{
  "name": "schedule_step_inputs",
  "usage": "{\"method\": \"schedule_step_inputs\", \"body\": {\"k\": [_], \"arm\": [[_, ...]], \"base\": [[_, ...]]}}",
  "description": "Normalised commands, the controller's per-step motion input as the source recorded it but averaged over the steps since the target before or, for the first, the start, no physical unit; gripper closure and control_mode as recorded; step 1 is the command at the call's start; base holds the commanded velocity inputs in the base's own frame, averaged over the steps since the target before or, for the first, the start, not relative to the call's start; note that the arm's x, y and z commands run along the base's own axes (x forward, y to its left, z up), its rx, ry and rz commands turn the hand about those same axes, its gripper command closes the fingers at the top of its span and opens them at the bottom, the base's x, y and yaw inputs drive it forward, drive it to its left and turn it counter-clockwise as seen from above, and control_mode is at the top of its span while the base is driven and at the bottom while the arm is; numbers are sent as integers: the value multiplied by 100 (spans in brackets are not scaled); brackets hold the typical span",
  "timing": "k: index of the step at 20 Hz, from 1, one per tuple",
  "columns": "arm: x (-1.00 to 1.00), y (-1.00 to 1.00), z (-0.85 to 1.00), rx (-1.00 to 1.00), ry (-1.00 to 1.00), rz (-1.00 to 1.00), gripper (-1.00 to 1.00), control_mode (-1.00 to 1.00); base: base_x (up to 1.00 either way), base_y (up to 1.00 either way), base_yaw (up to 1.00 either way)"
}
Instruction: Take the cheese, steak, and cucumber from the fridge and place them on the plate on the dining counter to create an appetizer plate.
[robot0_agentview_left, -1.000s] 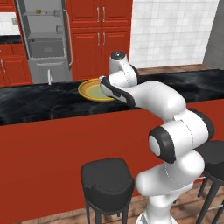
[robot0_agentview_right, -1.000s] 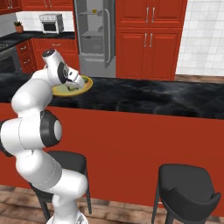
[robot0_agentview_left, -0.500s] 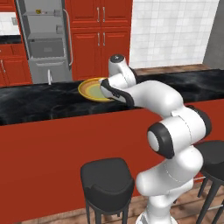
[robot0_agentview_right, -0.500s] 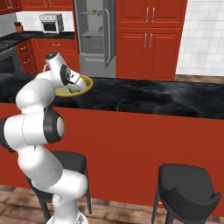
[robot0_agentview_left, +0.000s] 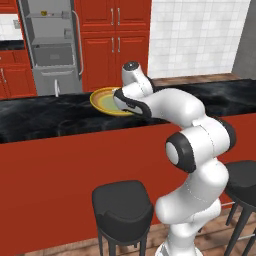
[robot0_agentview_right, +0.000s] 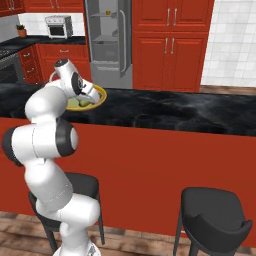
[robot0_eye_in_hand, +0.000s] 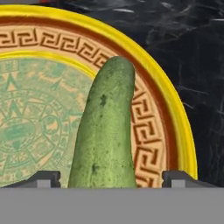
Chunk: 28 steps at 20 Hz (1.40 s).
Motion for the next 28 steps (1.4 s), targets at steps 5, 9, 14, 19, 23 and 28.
{"method": "schedule_step_inputs", "body": {"k": [5,9,14,19,23,28], "arm": [[-12,0,33,0,-5,-3,-100,-100],[-61,0,95,0,-24,-4,-100,-100],[-97,-3,99,1,-27,-1,-100,-100],[-100,-38,63,4,-13,0,-100,-100],[-100,-56,42,7,0,0,-100,-100],[-100,-47,21,7,9,0,-100,-100]], "base": [[0,0,0],[0,0,0],[0,0,0],[0,0,0],[0,0,0],[0,0,0]]}}
